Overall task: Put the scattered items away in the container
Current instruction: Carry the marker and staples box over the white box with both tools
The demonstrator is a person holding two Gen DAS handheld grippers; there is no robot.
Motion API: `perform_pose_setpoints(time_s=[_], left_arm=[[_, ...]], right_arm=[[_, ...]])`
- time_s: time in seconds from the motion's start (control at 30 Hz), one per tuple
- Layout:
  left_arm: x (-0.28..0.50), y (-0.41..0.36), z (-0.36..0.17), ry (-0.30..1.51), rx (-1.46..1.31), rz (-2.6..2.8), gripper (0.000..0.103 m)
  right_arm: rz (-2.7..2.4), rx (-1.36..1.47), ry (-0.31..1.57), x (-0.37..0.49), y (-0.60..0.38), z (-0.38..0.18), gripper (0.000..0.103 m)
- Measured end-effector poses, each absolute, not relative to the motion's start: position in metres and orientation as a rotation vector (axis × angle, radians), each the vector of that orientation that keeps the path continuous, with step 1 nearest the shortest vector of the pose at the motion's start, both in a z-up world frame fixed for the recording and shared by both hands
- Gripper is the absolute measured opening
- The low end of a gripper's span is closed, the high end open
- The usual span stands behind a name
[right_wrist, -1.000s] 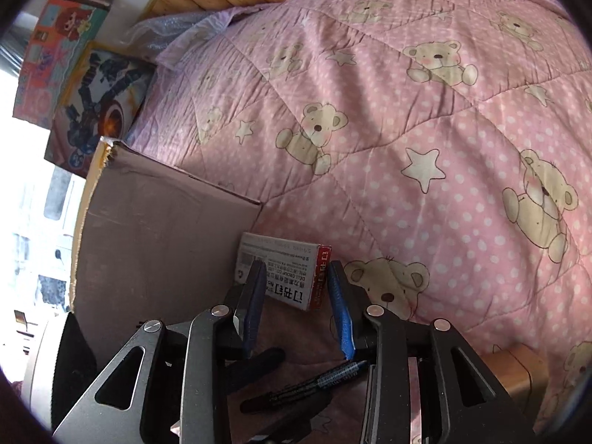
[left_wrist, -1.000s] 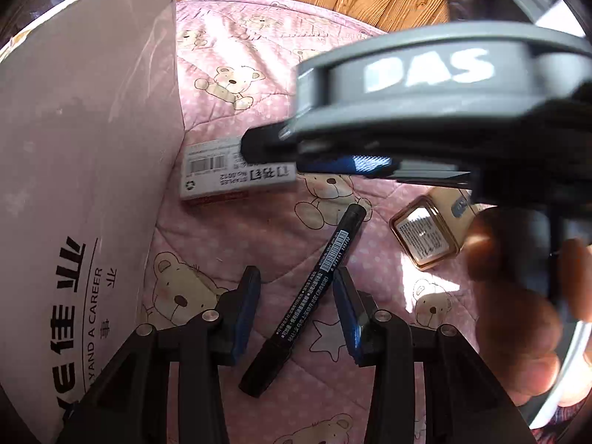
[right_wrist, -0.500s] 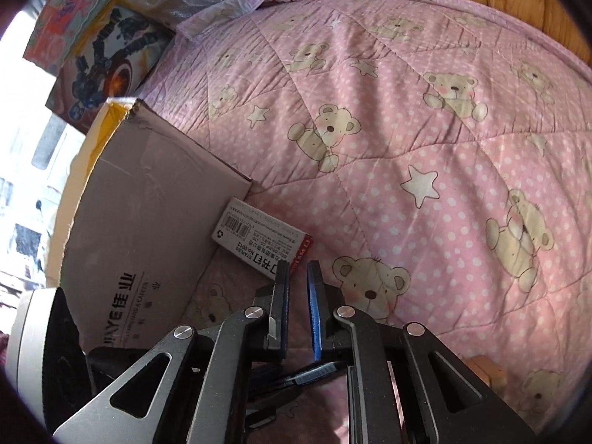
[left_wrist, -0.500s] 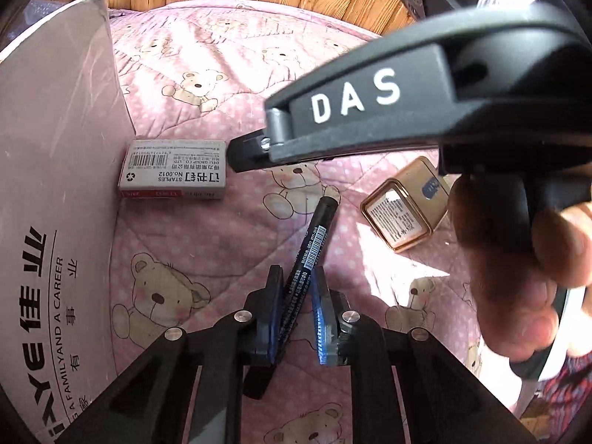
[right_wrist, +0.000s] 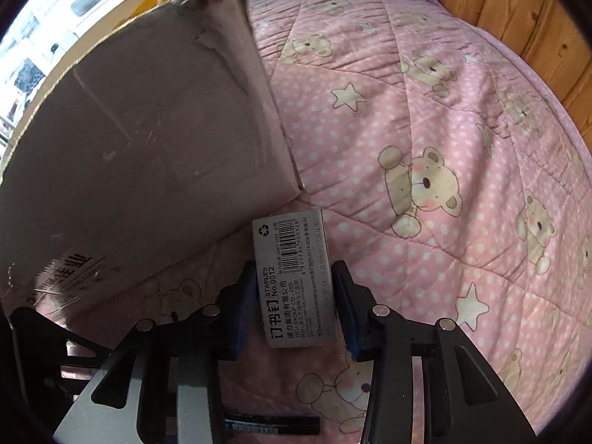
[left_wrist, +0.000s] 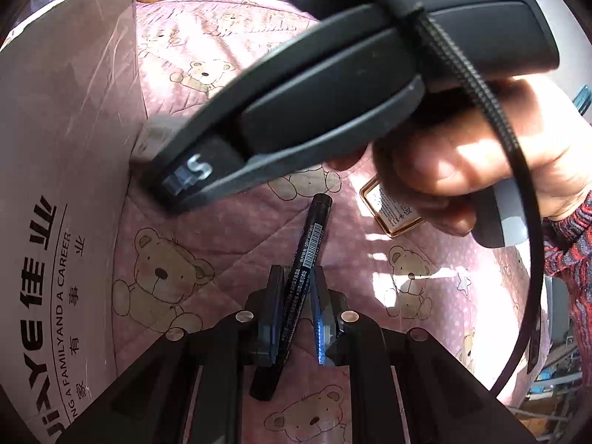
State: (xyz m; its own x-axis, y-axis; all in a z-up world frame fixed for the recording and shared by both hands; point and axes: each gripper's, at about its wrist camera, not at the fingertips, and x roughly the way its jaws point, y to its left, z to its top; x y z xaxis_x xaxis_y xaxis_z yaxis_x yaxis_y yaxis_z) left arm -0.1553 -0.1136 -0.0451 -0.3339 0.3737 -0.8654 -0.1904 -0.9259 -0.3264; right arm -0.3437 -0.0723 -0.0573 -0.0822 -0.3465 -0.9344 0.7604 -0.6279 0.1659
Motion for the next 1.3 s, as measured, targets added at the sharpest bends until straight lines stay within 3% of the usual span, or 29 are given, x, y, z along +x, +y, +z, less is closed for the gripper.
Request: perform_pose_setpoints(time_s=[0.23, 0.37, 0.57, 0.63, 0.7, 0.77, 0.83, 1.03, 1.3], left_arm=[[-0.149, -0.115, -0.042, -0.259, -1.567, 2.299, 0.014], [-0.141, -0.114, -0.037, -0.256, -1.559, 2.298, 0.006], [-0.13, -0.11, -0.031, -0.218, -1.559, 2.306, 0.005], [-0.131, -0.104, -0.033, -0.174, -1.573, 2.298, 0.012], [-0.136, -0.097, -0.041, -0.129, -1.595, 2.298, 0.037], [-0.132, -0.107, -0.047, -0.038, -1.542, 2.328, 0.036], [-0.127, -0.106, -0.047, 0.02, -1.513, 2.329, 0.013], [-0.109, -0.118, -0.041, -0.022, -1.492, 2.316, 0.014], [-0.073, -0.126, -0.016, -0.084, -1.456, 2.32, 0.014]], right_arm=[[-1.929, 1.443, 0.289, -0.339, -0.018, -0.046, 0.04], [-2.03, 1.432, 0.174, -0.336, 0.012, -0.029, 0.04], [-2.161, 1.39, 0.022, -0.315, 0.045, -0.005, 0.04], [-2.196, 1.383, -0.037, -0.305, 0.047, 0.0, 0.041], [-2.231, 1.379, -0.108, -0.293, 0.055, 0.002, 0.041], [-2.266, 1.369, -0.186, -0.282, 0.059, 0.006, 0.041], [-2.304, 1.353, -0.263, -0.269, 0.064, 0.012, 0.041], [-2.375, 1.3, -0.481, -0.218, 0.091, 0.019, 0.041], [-2.412, 1.283, -0.604, -0.162, 0.105, 0.02, 0.041]])
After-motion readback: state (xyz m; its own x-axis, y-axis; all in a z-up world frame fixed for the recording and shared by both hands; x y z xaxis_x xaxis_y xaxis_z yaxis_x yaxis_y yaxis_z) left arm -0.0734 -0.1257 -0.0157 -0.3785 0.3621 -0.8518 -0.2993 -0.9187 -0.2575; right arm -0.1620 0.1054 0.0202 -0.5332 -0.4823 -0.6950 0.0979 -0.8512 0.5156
